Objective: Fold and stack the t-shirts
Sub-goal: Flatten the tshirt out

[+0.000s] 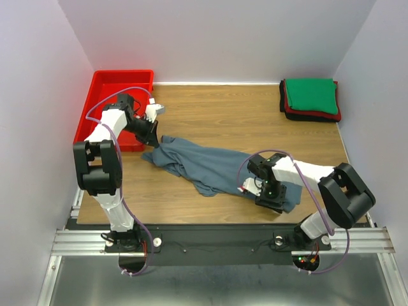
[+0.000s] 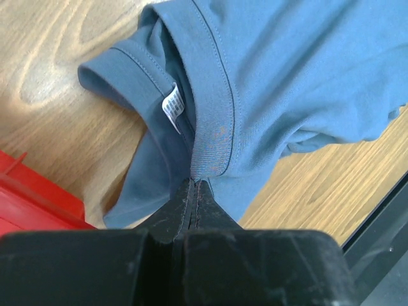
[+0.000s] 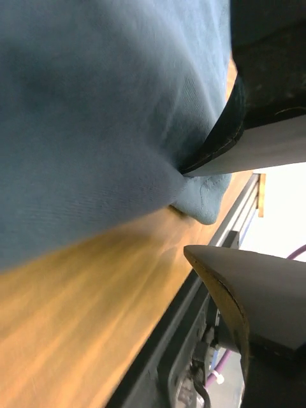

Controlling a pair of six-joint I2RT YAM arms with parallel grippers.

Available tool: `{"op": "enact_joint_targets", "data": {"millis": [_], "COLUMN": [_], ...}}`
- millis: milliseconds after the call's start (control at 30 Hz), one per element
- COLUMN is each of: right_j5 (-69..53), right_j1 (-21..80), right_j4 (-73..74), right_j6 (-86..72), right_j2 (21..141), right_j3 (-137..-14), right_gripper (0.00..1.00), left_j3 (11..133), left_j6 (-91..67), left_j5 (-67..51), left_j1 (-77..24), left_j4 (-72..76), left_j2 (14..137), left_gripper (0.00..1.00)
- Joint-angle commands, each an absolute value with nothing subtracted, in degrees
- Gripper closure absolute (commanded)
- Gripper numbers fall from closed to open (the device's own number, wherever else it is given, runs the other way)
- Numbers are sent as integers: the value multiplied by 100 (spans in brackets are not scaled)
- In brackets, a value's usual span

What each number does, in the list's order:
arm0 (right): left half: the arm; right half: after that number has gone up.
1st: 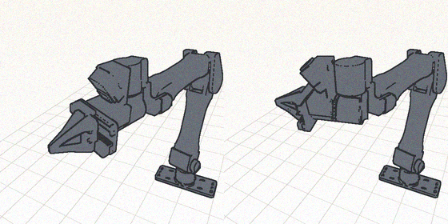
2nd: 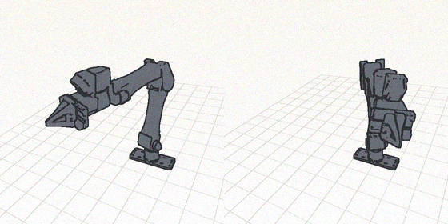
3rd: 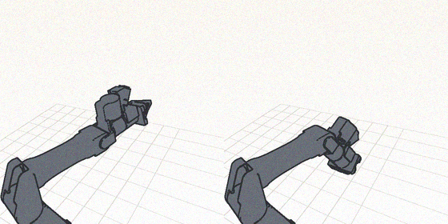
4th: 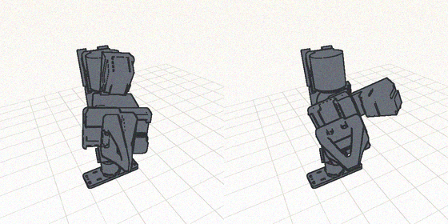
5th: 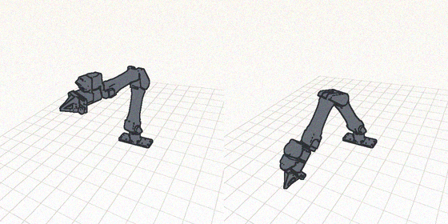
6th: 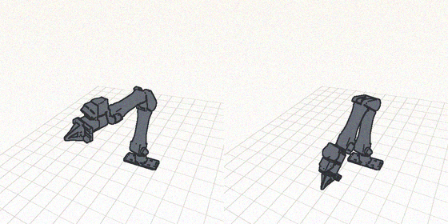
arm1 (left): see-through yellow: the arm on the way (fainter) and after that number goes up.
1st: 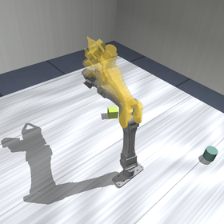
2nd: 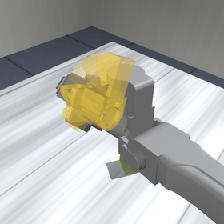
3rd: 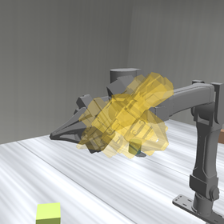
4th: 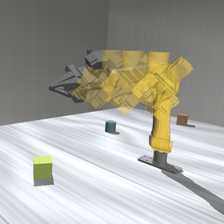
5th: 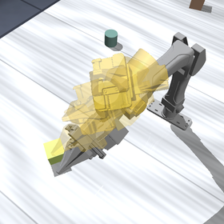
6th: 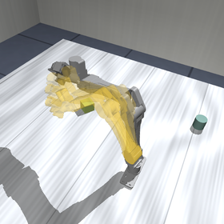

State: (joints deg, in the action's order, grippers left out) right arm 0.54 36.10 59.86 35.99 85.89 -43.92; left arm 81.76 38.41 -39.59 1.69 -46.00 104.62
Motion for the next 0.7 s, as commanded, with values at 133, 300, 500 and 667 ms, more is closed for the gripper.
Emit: {"op": "enact_joint_targets", "data": {"millis": [133, 300, 500, 667], "right_j5": [1028, 1591, 1214, 634], "right_j1": [3647, 3647, 3647, 3647], "right_j4": [5064, 4439, 5254, 6660], "right_j6": [3348, 3472, 3454, 3673], "right_j2": [8824, 8763, 7718, 6725], "right_j3": [-4316, -3850, -4463, -5290], "right_gripper": [50, 79, 99, 100], "left_j3": [8174, 8174, 8253, 8297], "left_j6": [3797, 3744, 3911, 4638], "left_j5": [-4104, -4131, -4157, -4210], "left_j1": [211, 220, 220, 220], "left_j4": [-4500, -4447, -4710, -5404], "left_j2": [10415, 10389, 10187, 9800], "left_gripper": [100, 100, 100, 100]}}
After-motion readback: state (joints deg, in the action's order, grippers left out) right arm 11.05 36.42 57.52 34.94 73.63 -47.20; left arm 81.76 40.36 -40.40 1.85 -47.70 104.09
